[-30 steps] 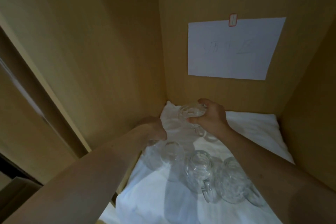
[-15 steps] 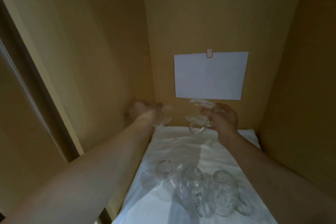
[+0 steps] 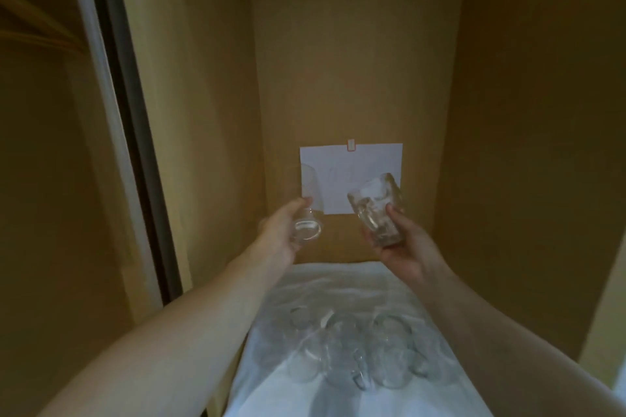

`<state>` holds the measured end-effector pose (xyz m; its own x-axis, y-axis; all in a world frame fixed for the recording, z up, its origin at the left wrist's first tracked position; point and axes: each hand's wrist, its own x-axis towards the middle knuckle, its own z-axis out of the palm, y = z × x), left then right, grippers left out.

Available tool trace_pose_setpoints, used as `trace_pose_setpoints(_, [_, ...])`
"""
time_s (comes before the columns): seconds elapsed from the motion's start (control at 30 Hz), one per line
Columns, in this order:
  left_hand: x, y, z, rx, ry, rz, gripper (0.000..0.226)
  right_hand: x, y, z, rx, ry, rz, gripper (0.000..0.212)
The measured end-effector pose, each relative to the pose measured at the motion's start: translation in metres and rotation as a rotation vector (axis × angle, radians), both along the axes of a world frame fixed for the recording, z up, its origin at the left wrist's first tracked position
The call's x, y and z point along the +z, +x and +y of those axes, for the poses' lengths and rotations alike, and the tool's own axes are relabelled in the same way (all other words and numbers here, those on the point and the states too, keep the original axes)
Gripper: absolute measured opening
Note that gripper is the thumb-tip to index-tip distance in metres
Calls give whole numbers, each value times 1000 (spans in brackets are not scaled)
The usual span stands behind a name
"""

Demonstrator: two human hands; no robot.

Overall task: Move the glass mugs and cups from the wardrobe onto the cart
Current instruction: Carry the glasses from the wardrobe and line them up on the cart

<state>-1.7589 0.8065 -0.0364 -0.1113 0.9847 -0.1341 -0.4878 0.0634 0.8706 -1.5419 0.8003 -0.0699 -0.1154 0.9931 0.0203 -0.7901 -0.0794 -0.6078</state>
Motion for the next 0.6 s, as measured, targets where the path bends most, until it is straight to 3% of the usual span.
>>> trace_pose_setpoints(0.17, [-3, -14, -40, -188, 87, -9, 36, -5, -9, -52, 16, 45, 38, 57])
trace_pose_setpoints(0.37, [5, 7, -95, -305, 162, 40, 75, -5, -13, -120, -126, 66, -76, 28])
trace_pose_setpoints(0.43, [6, 17, -108, -334, 174, 15, 76, -7, -7, -142, -179, 67, -57, 35])
trace_pose_setpoints(0.53, [7, 33, -131, -390, 142, -58, 52, -11, 7, -172, -218, 79, -30, 57])
trace_pose_setpoints(0.6, [6, 47, -146, -409, 146, -7, 60, -15, 19, -190, -232, 65, 11, 60])
